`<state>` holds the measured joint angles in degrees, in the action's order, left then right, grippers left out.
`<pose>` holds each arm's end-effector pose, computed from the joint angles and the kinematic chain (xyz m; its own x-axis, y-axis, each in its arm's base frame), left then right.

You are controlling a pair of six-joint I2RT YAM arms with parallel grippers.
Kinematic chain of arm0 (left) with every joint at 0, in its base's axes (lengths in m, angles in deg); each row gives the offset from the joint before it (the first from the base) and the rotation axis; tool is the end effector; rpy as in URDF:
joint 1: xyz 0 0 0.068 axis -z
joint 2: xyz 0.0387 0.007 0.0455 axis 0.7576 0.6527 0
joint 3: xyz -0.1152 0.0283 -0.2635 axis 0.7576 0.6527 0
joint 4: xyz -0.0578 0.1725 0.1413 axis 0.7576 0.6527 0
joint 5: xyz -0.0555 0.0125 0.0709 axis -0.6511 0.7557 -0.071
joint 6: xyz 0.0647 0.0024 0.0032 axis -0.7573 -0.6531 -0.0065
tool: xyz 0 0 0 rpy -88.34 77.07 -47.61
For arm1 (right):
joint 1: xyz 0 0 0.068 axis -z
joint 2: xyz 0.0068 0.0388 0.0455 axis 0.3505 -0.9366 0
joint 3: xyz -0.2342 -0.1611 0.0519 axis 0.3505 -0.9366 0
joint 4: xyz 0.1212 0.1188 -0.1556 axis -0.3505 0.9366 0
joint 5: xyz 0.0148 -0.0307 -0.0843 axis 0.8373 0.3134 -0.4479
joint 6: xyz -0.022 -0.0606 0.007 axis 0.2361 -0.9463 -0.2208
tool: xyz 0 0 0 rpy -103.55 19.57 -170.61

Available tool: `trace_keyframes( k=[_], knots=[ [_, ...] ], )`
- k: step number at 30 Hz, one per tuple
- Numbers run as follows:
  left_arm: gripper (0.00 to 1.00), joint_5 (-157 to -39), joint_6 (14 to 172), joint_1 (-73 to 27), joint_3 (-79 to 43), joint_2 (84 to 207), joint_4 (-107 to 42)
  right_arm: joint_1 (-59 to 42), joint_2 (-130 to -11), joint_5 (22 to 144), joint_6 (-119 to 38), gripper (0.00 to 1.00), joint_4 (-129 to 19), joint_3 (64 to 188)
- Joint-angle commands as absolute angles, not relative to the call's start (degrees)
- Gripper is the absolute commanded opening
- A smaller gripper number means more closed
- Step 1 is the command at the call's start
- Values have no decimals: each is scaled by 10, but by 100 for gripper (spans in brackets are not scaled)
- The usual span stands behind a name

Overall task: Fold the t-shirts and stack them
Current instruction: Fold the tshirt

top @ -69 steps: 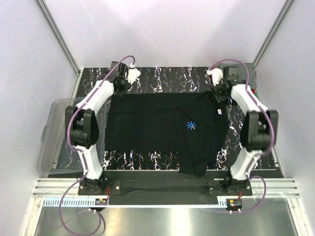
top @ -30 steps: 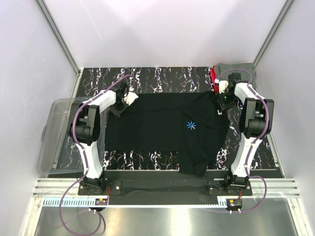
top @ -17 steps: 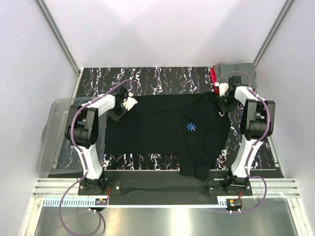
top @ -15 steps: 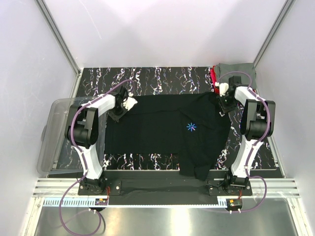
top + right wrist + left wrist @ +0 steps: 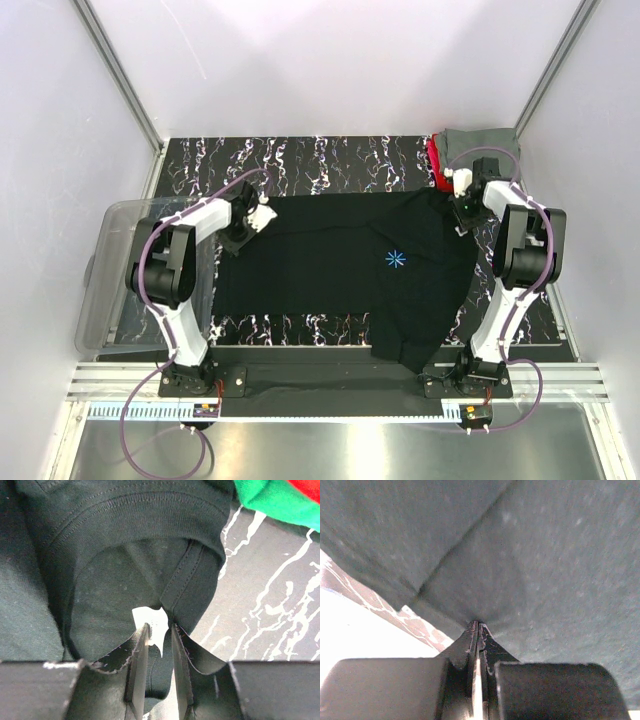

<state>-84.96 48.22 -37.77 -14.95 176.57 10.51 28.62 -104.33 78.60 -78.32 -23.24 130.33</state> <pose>0.3250 -0.0618 0.1796 -0.7059 0.6963 -0.1304 0.6739 0.7168 0.1792 0.3905 -0.0530 0.1811 -0.8465 -0.3975 -0.3541 -0.3649 0.9176 -0.1576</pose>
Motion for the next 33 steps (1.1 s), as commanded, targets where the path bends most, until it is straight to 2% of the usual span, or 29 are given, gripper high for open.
trace_keyframes(
  k=[1, 8, 13, 17, 20, 25, 33],
  knots=[
    [5, -834, 478, -377, -129, 1727, 103, 297, -1037, 740, -803, 31, -232, 1280],
    [3, -843, 489, -377, -149, 1697, 103, 297, -968, 779, -793, 33, -232, 1282],
    [3, -850, 492, -369, -231, 1705, 113, 297, -897, 853, -818, 41, -222, 1302],
    [3, -861, 501, -359, -255, 1722, 119, 268, -830, 906, -874, 44, -218, 1287],
    [3, -876, 507, -348, -237, 1719, 121, 209, -806, 947, -935, 43, -201, 1279],
    [1, -893, 520, -337, -177, 1689, 120, 122, -799, 982, -974, 41, -158, 1257],
    [1, -914, 523, -334, -113, 1662, 123, 90, -878, 1013, -981, 39, -142, 1270]
  ],
)
